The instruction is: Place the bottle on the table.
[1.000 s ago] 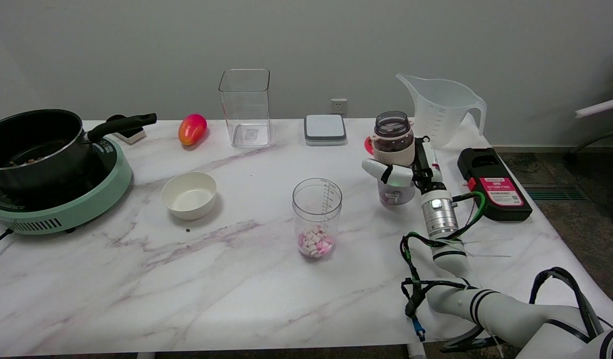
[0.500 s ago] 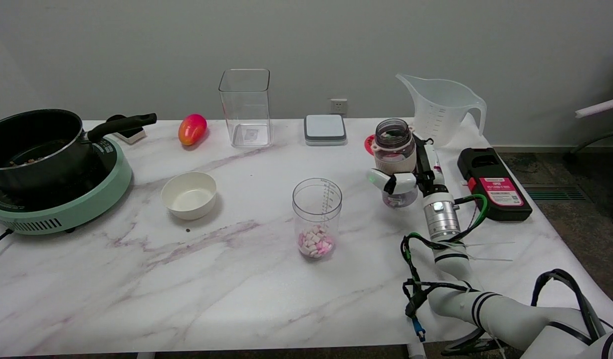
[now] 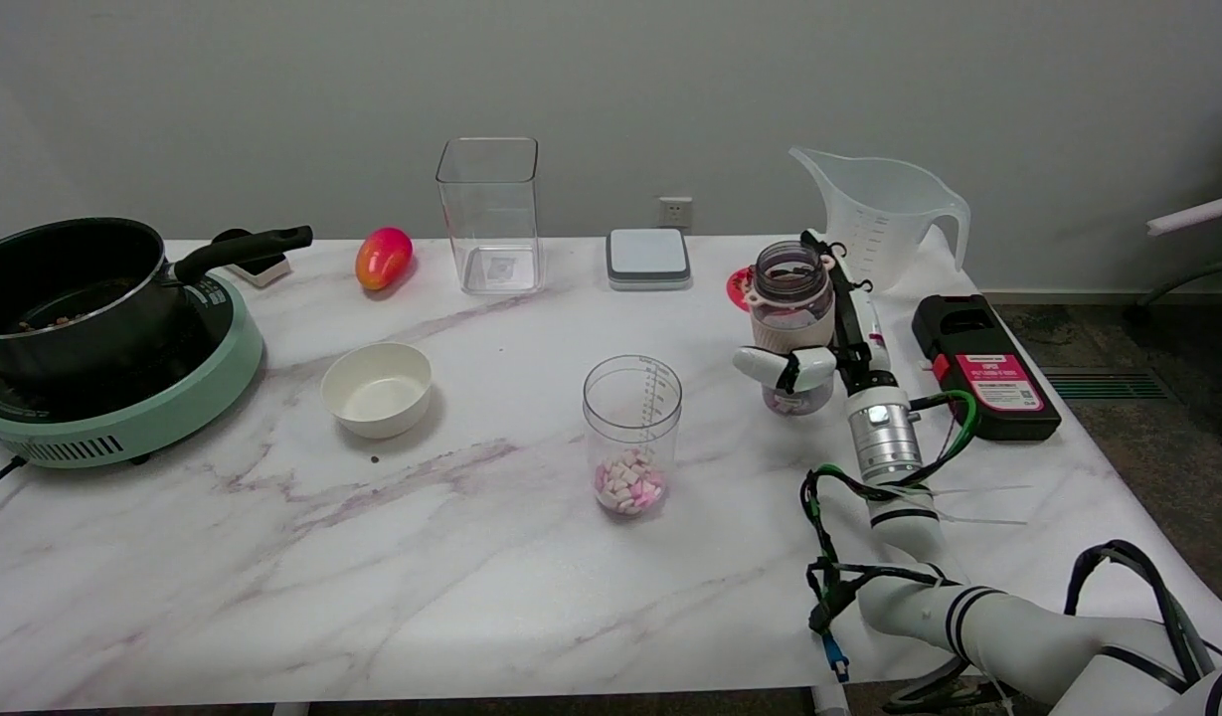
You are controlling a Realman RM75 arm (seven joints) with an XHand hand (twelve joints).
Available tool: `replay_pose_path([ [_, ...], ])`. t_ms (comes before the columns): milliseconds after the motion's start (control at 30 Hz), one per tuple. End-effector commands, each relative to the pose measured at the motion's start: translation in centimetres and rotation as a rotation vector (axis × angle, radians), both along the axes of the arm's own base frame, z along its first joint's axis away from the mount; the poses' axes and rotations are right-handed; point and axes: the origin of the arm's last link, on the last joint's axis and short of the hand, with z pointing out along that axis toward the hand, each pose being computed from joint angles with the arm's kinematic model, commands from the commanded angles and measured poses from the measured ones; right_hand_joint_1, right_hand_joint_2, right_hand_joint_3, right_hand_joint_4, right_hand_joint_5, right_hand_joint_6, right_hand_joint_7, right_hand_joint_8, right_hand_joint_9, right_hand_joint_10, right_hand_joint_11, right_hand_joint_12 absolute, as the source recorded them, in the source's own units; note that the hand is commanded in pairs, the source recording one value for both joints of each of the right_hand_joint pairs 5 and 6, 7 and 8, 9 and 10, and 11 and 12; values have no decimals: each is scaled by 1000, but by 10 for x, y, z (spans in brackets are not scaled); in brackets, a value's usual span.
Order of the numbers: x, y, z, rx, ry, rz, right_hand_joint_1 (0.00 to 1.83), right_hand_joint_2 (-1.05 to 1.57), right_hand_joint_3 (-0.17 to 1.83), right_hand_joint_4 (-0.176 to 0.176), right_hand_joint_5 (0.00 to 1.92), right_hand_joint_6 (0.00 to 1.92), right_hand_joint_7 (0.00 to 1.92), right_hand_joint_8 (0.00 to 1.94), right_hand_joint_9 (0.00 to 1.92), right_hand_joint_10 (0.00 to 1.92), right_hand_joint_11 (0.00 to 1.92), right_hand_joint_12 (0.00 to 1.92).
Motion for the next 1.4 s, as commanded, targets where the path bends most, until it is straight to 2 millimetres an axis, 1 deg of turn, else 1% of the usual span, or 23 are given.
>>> replay_pose_path([
  [33, -5, 5, 12, -2, -50, -20, 1058, -211, 770, 0, 168, 168, 572, 572, 523, 523, 514, 514],
  [333, -7, 13, 28, -21, -59, -34, 1050, -235, 793, 0, 164, 164, 562, 562, 510, 510, 499, 499],
  [567, -7, 16, 35, -28, -48, -41, 1047, -260, 805, 0, 151, 151, 552, 552, 501, 501, 492, 492],
  [667, -6, 17, 38, -30, -42, -44, 1044, -336, 847, 0, 141, 141, 528, 528, 474, 474, 492, 492],
  [800, -6, 18, 40, -31, -38, -44, 1035, -449, 798, 0, 97, 97, 321, 321, 313, 313, 460, 460],
  [867, -4, 17, 41, -29, -35, -40, 1033, -473, 786, 0, 86, 86, 255, 255, 286, 286, 448, 448],
  [900, -2, 17, 42, -28, -32, -36, 1031, -494, 778, 0, 77, 77, 187, 187, 258, 258, 434, 434],
  [1000, -1, 17, 44, -27, -25, -34, 1030, -513, 776, 0, 40, 40, 140, 140, 240, 240, 410, 410],
  [1133, 3, 18, 48, -33, -16, -24, 1032, -523, 757, 0, 104, 104, 123, 123, 232, 232, 401, 401],
  [1233, 8, 23, 57, -58, -5, -1, 1044, -543, 743, 0, 185, 185, 144, 144, 246, 246, 399, 399],
  [1300, 12, 33, 68, -92, -8, 22, 1075, -571, 743, 0, 250, 250, 222, 222, 298, 298, 404, 404],
  [1333, 12, 37, 71, -101, -5, 25, 1098, -610, 787, 0, 276, 276, 252, 252, 320, 320, 419, 419],
  [1400, 13, 53, 87, -139, 5, 25, 1132, -684, 881, 0, 292, 292, 291, 291, 350, 350, 455, 455],
])
